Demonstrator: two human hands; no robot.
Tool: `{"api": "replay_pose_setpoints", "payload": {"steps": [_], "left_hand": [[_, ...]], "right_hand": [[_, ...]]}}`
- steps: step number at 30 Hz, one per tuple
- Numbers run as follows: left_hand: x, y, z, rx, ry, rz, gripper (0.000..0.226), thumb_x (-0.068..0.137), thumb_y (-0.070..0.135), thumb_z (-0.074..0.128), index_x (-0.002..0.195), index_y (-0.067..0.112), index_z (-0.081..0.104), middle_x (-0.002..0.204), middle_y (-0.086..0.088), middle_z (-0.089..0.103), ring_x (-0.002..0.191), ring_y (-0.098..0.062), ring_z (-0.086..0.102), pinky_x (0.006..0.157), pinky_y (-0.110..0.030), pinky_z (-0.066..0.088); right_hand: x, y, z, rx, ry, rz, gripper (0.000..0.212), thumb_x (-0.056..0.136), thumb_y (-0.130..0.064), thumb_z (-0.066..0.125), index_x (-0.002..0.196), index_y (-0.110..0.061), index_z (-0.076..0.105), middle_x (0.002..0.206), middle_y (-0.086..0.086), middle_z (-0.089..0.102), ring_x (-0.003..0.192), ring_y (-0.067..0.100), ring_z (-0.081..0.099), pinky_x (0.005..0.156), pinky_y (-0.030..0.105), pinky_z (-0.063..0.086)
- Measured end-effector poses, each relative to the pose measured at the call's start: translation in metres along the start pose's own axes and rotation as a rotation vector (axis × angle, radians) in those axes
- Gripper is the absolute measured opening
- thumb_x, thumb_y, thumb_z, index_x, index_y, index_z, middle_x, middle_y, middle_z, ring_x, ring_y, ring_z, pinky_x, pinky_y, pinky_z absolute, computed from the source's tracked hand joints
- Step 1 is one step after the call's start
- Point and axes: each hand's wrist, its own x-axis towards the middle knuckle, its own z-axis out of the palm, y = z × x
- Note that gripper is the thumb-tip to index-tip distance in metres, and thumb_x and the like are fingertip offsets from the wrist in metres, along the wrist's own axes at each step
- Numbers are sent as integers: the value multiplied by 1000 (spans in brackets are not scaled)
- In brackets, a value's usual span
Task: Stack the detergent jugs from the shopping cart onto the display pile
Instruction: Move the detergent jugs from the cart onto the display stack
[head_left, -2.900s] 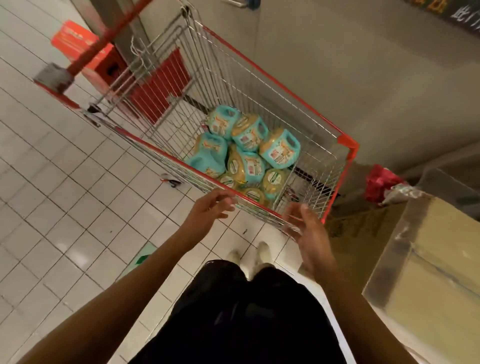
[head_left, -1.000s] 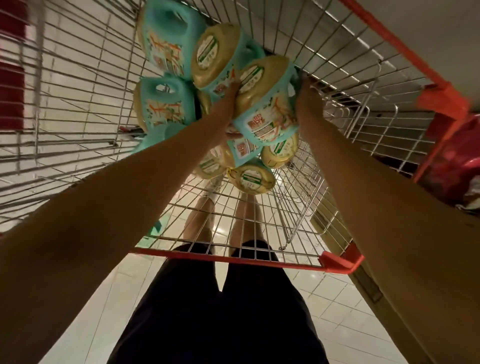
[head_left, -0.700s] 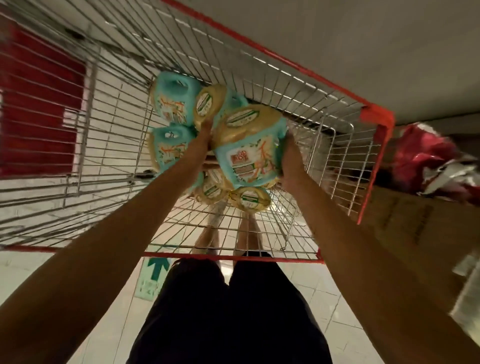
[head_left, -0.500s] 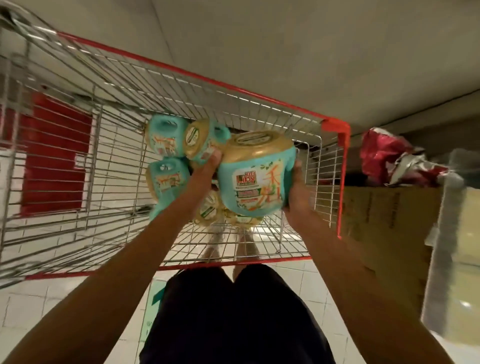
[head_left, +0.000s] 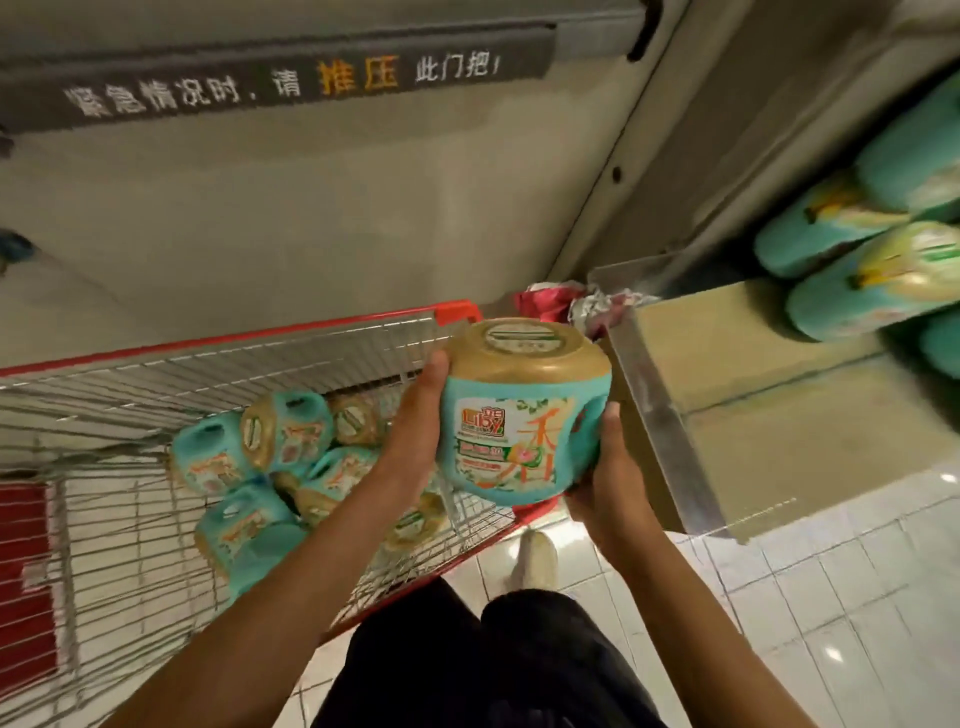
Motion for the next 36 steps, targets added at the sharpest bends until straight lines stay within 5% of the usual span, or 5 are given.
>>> {"api": "replay_pose_setpoints", "payload": {"steps": [8, 13, 18, 28, 36], "left_hand": [[26, -12, 178, 48, -43, 77, 94, 77, 90, 48, 126, 13, 72, 117, -14, 79, 113, -32, 75, 101, -59, 57], [45, -15, 277, 79, -70, 147, 95, 68, 102, 49, 130, 32, 70, 124, 3, 78, 116, -13, 73, 98, -37, 60], [58, -11, 361, 33, -28, 289, 41, 84, 74, 51, 108, 48, 70, 107, 17, 78, 102, -2, 74, 81, -20, 60], [104, 45, 458, -13, -115, 481, 50, 91, 60, 56, 123, 22, 63, 108, 15, 80, 101, -3, 75, 79, -17, 58], [134, 62, 496, 3, -147, 583, 39, 93, 61, 55, 118, 32, 63, 115, 11, 77, 111, -9, 73, 88, -23, 57]], "right_hand": [[19, -60, -146, 130, 115, -32, 68, 105, -68, 32, 137, -19, 67, 125, 7, 77, 115, 23, 75, 83, 38, 65], [37, -101, -230, 88, 197, -95, 60, 111, -59, 27, 133, -21, 68, 122, 2, 78, 115, 22, 75, 99, 48, 58], [56, -144, -280, 247, 254, -180, 60, 112, -56, 30, 133, -14, 68, 123, 9, 78, 116, 25, 75, 98, 43, 60], [101, -247, -317, 346, 253, -403, 55, 112, -55, 32, 131, -18, 68, 118, 2, 80, 110, 17, 77, 78, 31, 64], [128, -294, -334, 199, 354, -481, 54, 112, -58, 30, 120, -25, 73, 118, -2, 80, 116, 17, 73, 108, 46, 54]]}}
